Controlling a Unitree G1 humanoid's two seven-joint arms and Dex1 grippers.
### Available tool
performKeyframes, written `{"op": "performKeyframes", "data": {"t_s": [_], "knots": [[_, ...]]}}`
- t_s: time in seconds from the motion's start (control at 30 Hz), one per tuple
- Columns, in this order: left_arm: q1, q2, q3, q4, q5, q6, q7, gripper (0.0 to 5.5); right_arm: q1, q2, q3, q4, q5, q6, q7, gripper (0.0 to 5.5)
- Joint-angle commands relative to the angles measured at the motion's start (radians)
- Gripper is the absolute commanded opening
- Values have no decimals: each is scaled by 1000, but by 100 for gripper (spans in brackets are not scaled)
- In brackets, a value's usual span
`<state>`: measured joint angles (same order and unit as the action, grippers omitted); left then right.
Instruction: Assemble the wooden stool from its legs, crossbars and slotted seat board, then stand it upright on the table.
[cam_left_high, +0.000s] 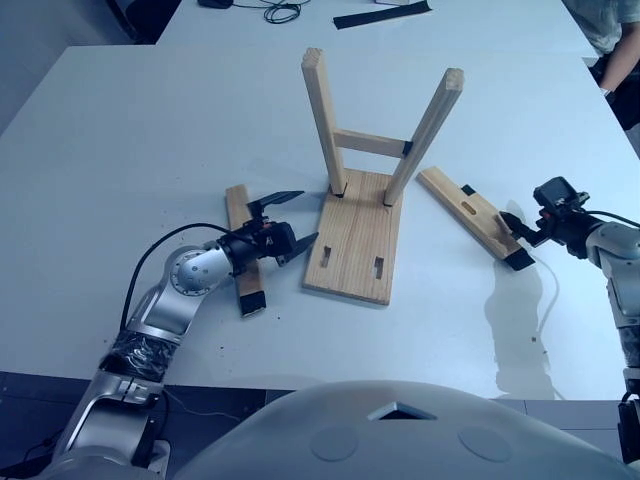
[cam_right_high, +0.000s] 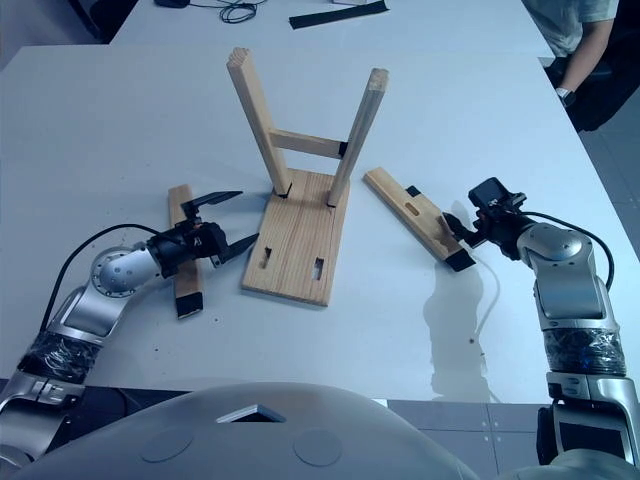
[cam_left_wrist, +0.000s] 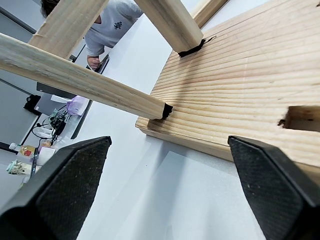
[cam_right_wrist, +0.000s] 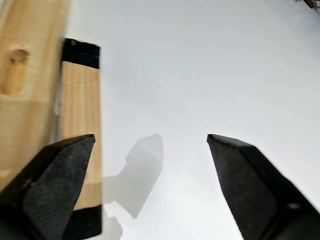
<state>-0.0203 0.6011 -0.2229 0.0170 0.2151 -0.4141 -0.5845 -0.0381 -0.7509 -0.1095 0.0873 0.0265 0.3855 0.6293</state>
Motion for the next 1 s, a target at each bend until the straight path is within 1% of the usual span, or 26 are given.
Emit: {"op": "performKeyframes", "data": {"t_s": [0.03,0.6,0.67,0.8,0.93,1.0], "knots": [[-1,5,6,2,8,-6,7,434,19,-11,13,2,0,-20,28,415],[19,8,5,-12,34,-14,24,434,94,-8,47,-136,-13,5,57,415],[13,6,4,-6,36,-13,25,434,101,5,56,-120,-11,6,55,415],[-1,-2,-3,10,44,-14,29,434,70,29,73,12,-12,-19,49,415],[-6,-5,-6,12,46,-15,27,434,75,33,84,52,21,-11,96,415],[-6,-4,-6,11,46,-15,27,434,94,31,80,57,48,2,124,384]]}}
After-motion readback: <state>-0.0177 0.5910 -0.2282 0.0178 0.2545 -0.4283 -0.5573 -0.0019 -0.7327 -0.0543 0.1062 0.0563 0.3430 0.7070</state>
